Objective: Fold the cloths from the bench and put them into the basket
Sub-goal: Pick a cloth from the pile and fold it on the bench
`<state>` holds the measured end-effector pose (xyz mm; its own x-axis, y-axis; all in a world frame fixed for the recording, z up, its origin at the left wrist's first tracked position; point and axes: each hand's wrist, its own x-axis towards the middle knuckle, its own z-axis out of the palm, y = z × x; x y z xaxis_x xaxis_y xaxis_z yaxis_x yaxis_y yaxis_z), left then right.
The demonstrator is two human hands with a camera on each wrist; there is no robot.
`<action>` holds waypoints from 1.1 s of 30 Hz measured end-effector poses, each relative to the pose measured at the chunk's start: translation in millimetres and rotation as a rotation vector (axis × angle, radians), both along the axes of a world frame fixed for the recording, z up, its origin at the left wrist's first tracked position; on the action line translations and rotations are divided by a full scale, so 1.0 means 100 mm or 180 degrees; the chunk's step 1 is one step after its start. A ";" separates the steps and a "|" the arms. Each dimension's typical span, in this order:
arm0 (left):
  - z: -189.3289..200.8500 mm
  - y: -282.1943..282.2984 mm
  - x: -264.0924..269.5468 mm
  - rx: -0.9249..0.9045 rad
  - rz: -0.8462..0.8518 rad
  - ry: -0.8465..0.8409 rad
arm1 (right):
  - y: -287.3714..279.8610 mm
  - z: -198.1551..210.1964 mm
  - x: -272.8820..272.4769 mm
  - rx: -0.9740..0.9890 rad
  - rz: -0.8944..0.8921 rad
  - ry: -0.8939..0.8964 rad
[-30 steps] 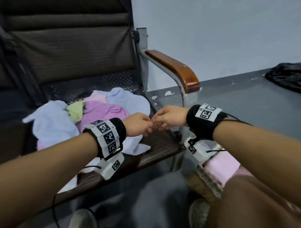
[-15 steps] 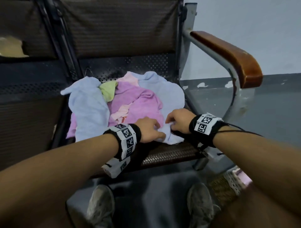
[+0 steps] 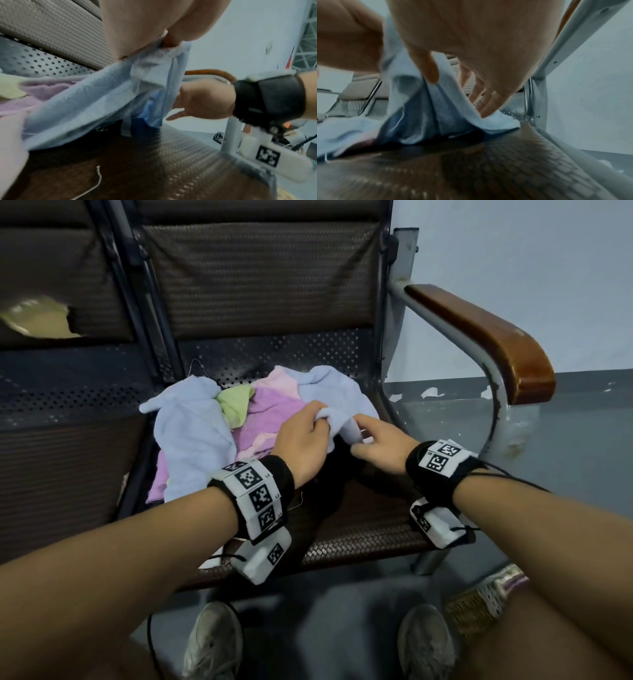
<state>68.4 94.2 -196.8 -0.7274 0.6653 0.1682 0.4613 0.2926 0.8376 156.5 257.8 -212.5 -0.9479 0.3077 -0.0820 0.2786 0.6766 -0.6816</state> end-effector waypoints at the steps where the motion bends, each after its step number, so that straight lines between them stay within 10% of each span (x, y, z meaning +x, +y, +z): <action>1: 0.03 -0.01 0.01 0.0082 -0.0047 -0.0056 | 0.01 -0.04 0.00 0.0180 0.0195 -0.0068; 9: 0.26 -0.16 -0.04 0.0374 0.0408 -0.0016 | 0.00 0.05 -0.07 0.0509 -0.0531 0.0674; 13: 0.26 -0.10 0.03 -0.0045 -0.0395 -0.0545 | -0.30 0.27 -0.19 0.0312 -0.0255 0.1020; 19: 0.23 -0.16 -0.19 -0.0656 -0.0380 0.0344 | -0.11 0.37 -0.08 0.0430 -0.0377 0.1073; 27: 0.34 -0.13 -0.32 0.0315 0.0059 -0.0713 | -0.02 0.03 -0.12 0.0948 -0.0329 -0.0712; 33: 0.32 -0.16 -0.35 -0.0763 -0.0669 0.0562 | -0.10 0.37 -0.26 -0.0089 -0.0859 0.1185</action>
<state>33.5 77.8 -164.7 -0.5441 0.8330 0.1001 0.6637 0.3544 0.6587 130.9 247.9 -175.6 -0.8006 0.5502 0.2373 0.1750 0.5935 -0.7856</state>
